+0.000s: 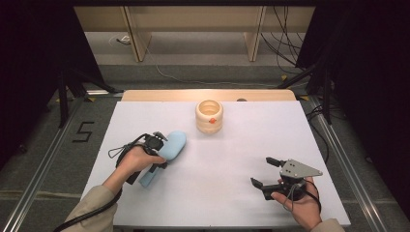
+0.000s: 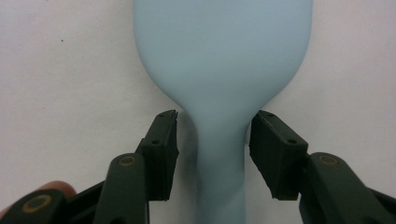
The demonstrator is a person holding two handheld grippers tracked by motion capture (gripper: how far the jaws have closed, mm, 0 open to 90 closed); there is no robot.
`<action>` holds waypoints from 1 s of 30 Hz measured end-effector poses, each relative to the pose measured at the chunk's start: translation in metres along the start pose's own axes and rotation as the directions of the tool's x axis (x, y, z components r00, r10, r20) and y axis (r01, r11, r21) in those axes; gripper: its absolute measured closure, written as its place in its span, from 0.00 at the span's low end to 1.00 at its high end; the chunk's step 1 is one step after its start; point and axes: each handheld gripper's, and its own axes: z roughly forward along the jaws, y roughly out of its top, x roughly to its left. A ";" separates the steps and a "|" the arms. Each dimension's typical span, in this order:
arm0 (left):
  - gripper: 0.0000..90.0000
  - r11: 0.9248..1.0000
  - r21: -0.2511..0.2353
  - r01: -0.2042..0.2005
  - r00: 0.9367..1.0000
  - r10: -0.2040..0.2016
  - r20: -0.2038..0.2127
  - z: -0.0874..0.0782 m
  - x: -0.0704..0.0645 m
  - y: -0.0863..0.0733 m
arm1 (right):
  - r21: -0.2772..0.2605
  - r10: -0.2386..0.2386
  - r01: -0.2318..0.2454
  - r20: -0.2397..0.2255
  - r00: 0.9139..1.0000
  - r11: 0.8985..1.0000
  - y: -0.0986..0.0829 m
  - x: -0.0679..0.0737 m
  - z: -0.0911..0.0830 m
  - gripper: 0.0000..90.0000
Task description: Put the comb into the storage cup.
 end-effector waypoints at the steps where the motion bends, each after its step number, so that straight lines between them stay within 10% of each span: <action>1: 0.58 1.000 0.001 0.000 1.000 0.000 -0.001 0.000 0.000 0.000 | 0.000 0.000 0.000 0.000 1.000 1.000 0.000 0.000 0.000 0.12; 30: 0.75 0.999 0.019 0.031 1.000 -0.031 0.003 0.003 -0.001 0.002 | 0.006 0.003 -0.003 -0.005 1.000 1.000 0.000 0.000 0.000 0.12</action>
